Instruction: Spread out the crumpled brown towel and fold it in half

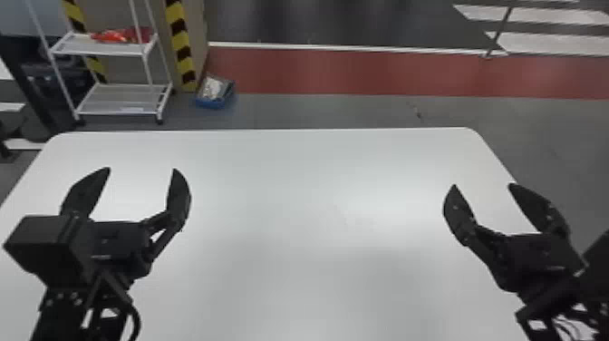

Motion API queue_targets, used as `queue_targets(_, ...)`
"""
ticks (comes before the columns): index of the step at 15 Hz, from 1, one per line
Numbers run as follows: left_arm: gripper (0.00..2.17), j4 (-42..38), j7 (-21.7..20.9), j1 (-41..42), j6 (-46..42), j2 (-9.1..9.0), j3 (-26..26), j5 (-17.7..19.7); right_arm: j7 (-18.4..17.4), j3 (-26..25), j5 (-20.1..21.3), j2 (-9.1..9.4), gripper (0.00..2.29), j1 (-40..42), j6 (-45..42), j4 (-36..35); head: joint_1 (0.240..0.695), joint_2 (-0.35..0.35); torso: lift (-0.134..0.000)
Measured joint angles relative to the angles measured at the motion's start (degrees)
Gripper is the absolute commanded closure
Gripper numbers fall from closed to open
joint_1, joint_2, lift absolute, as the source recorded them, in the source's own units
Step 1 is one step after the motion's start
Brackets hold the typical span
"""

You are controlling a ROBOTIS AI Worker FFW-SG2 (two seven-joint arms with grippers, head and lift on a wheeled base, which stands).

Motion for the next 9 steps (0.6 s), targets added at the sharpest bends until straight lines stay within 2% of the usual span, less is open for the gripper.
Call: queue_targets(9,0.09,0.3,0.1,0.0,0.0,-0.18,0.0,-0.1,0.0,-0.1,-0.1,0.14,0.09,-0.1,0.0,0.4,0.695,-0.070,-0.125)
